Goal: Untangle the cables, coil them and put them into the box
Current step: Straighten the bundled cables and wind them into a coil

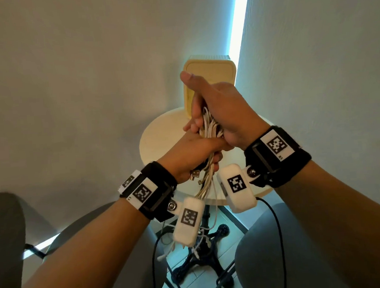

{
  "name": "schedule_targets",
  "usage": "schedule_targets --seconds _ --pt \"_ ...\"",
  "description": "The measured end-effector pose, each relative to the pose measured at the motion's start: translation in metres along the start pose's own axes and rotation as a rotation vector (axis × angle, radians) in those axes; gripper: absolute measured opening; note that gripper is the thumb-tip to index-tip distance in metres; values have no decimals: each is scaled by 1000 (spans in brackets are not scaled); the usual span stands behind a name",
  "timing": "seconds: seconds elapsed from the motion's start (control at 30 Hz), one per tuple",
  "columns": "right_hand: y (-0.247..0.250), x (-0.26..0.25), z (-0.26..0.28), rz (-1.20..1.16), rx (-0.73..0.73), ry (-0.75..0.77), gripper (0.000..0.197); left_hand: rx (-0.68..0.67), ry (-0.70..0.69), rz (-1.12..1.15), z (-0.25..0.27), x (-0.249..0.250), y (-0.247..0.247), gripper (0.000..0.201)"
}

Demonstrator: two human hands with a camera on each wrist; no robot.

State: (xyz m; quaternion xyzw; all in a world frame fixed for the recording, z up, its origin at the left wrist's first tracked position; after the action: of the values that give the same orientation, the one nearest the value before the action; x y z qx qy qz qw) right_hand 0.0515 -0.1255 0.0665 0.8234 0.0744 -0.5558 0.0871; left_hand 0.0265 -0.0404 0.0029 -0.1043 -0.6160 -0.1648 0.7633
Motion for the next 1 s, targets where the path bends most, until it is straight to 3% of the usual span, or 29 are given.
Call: schedule_targets --seconds 0.17,0.3,0.43,0.53,0.7,0.8,0.9,1.0 --pt "4 3 -7 138 262 -29 55 70 -47 -25 1 5 -10 31" --pt "7 10 -14 302 296 6 56 136 -47 -57 -2 2 -11 29" --pt "11 13 -13 157 139 -15 63 189 -34 -72 -5 6 -5 24" --pt "17 3 -13 69 -24 2 64 178 50 -109 -8 7 3 18" --pt "4 2 -15 803 -334 33 58 172 58 -156 -10 3 5 13" --pt "2 5 -16 1106 -396 46 55 228 -3 -201 -6 9 6 17" --pt "-2 -6 -16 1237 -477 70 49 266 -70 -225 -4 18 8 27" --pt "3 -6 -21 1006 -300 61 62 278 -98 -211 -4 23 9 21"
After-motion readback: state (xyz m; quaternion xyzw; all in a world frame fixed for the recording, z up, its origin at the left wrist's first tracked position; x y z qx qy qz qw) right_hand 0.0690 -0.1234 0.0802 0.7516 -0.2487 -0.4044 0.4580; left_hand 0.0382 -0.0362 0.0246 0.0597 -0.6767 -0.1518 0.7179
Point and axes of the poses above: each hand's wrist, its own z-axis away from the middle knuckle, its own y-axis out of the back of the hand, x = y × z, the point moved 4 cm from there along -z, towards the middle knuckle, and after that the axes turned 11 degrees about y, right-handed, at the moved point
